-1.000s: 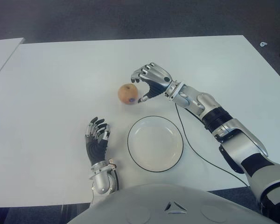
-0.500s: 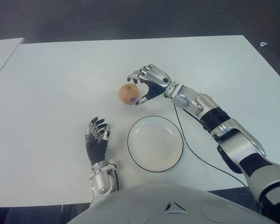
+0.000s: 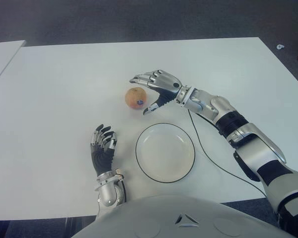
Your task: Put the apples into the plate.
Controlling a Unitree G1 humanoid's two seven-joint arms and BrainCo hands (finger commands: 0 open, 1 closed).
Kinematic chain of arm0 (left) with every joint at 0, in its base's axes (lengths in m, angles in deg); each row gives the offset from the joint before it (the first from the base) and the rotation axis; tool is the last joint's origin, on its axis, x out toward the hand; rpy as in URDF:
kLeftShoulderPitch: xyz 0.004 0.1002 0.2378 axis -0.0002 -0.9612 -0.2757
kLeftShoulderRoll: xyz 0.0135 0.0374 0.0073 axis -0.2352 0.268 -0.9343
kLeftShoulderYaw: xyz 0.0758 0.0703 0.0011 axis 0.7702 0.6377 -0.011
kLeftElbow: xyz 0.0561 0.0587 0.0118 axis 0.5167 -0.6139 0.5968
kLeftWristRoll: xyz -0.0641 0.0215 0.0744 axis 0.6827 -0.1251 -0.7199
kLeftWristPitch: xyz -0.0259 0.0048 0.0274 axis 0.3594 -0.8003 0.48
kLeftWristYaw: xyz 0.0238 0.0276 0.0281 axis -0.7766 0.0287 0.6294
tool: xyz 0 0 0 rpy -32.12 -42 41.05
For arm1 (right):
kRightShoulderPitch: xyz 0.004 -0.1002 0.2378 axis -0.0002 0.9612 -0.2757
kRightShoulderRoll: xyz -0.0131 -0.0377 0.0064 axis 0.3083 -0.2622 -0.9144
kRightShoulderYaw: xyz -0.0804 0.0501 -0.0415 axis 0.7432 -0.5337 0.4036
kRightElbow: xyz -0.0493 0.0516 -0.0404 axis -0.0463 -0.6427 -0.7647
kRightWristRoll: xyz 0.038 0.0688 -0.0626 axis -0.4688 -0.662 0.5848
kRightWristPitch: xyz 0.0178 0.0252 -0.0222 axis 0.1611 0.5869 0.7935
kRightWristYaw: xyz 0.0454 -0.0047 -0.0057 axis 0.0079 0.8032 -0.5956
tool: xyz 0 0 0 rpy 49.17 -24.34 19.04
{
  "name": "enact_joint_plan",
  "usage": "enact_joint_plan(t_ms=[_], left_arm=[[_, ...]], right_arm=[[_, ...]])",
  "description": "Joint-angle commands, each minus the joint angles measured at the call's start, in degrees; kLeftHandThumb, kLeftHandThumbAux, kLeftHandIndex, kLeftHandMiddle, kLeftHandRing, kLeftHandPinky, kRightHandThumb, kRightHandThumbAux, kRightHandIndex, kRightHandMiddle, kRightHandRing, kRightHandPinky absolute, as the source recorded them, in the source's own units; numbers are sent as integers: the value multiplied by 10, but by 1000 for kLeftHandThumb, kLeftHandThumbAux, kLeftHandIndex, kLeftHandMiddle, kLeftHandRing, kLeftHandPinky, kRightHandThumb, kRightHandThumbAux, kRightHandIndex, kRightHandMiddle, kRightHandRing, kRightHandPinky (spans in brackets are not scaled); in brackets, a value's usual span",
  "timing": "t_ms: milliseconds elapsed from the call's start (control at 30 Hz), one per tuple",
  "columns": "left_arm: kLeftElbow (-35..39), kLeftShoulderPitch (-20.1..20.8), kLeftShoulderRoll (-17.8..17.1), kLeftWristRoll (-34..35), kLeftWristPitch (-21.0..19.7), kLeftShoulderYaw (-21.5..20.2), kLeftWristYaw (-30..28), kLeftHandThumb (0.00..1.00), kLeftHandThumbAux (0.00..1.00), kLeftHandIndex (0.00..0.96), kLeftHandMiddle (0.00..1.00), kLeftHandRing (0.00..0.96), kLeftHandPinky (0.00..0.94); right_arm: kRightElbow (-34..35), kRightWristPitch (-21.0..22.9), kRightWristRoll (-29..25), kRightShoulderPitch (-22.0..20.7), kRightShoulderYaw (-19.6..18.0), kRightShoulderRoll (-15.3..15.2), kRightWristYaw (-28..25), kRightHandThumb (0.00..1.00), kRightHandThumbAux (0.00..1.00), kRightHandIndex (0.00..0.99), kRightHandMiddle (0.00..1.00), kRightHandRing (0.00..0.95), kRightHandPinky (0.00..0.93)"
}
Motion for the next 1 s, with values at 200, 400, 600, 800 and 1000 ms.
enact_joint_plan(t_ms=[200, 400, 600, 800, 1000], left_arm=[[-23, 8, 37, 3, -22, 2, -4, 439, 643, 213, 316, 367, 385], [-20, 4, 41, 0, -28, 6, -2, 447, 647, 216, 315, 364, 384], [-17, 0, 44, -4, -30, 12, 0, 458, 651, 218, 317, 364, 385], [-17, -7, 47, -8, -21, 19, 3, 467, 653, 216, 317, 364, 386], [-13, -22, 51, -19, -12, 32, 12, 470, 654, 215, 315, 363, 384]], right_arm=[[-65, -7, 9, -43, 18, 22, -8, 167, 131, 0, 0, 0, 0], [-107, -7, 8, -67, 22, 36, -8, 172, 127, 0, 0, 0, 0], [-144, -5, 7, -84, 26, 51, -2, 185, 119, 0, 0, 0, 0], [-161, -2, 6, -94, 30, 62, -4, 199, 126, 0, 0, 0, 0], [-193, 13, 8, -101, 37, 91, -2, 215, 138, 0, 0, 0, 0]])
